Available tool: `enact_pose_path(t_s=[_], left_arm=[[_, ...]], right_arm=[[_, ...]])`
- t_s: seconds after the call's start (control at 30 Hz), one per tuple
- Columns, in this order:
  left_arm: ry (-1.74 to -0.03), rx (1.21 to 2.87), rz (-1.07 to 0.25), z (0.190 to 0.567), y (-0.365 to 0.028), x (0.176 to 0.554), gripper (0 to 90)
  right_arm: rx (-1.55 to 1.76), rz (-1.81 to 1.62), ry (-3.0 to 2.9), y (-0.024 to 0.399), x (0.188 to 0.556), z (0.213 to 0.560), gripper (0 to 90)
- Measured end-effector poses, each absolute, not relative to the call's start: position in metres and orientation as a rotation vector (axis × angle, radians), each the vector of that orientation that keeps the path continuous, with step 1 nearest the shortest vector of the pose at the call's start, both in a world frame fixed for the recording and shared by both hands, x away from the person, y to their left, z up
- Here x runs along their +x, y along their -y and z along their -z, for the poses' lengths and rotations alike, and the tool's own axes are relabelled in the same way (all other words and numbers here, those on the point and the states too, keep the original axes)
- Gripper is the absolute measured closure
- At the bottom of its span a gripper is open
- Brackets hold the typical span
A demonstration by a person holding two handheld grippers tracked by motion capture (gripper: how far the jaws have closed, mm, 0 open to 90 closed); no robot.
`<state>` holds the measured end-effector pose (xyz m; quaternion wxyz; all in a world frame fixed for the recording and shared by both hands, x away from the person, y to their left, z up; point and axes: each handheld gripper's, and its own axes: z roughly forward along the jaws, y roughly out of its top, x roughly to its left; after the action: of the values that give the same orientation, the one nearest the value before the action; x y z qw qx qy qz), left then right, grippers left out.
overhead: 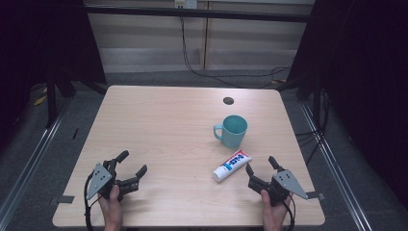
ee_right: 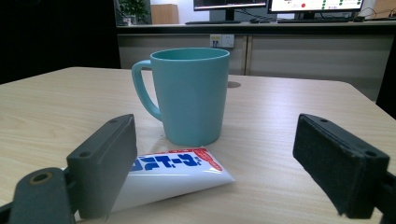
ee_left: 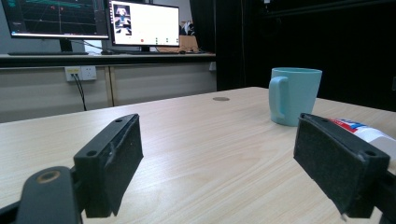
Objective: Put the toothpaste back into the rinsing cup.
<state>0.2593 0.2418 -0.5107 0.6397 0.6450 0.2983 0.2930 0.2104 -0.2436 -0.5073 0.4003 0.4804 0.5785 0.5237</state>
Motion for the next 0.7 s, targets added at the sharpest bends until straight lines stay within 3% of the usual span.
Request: enact_pose_path(t_s=[0.7], left_arm=[[-0.677, 1.471, -0.67, 0.5106, -0.2422, 0.2593, 15.4]], right_arm=[[1.247, -1.307, -1.536, 0.2401, 0.2135, 0.5055, 12.6]])
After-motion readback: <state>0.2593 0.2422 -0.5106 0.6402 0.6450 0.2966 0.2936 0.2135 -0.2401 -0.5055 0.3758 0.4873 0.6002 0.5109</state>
